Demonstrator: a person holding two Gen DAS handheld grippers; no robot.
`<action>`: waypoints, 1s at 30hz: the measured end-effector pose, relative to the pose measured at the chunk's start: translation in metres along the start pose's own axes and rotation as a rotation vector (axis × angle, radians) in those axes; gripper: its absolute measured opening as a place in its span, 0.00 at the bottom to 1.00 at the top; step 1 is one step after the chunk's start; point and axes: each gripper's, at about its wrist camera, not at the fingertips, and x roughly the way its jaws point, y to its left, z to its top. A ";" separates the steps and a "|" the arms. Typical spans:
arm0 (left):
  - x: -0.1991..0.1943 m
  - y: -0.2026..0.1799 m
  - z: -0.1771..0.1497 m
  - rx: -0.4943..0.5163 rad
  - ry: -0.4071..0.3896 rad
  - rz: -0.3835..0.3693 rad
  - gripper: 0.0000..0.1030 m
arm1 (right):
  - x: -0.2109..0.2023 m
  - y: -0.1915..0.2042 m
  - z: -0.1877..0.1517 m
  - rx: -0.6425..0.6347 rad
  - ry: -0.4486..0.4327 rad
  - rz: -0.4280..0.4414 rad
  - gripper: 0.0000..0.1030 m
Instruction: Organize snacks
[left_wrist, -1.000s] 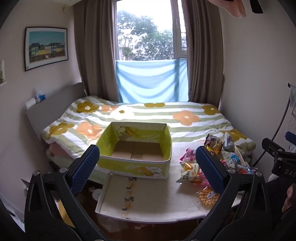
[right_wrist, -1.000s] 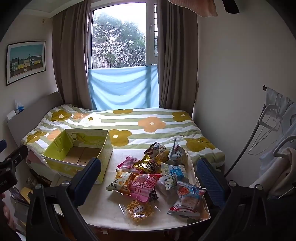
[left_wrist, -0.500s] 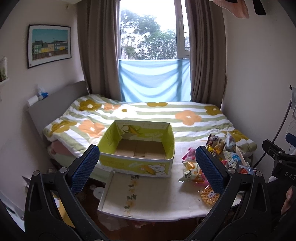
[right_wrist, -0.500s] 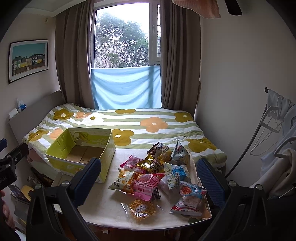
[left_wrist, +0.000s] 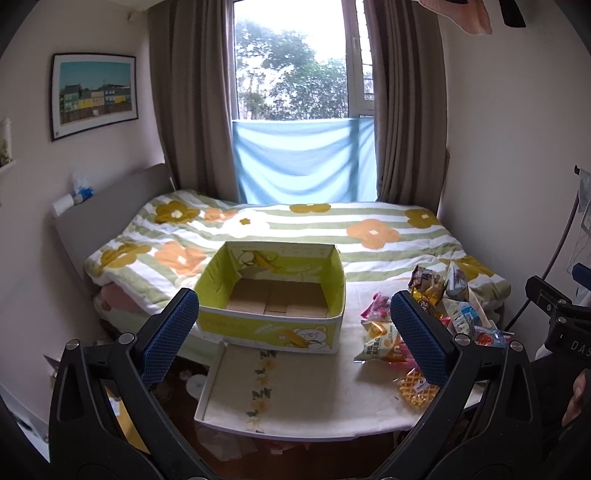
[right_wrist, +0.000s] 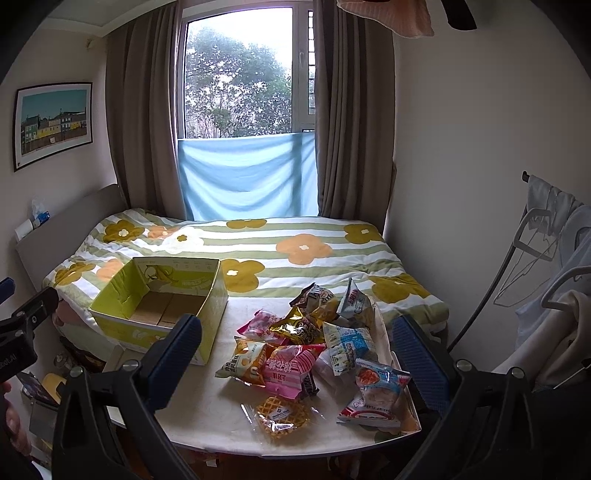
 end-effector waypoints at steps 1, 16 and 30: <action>0.001 0.000 0.000 -0.001 0.001 -0.003 1.00 | 0.000 0.000 0.000 0.001 0.001 -0.001 1.00; 0.003 0.000 0.001 0.003 0.005 0.001 1.00 | -0.001 -0.001 -0.001 0.007 0.000 -0.004 1.00; 0.011 0.003 0.002 0.021 0.008 0.008 1.00 | 0.002 -0.001 0.000 0.012 0.005 -0.002 1.00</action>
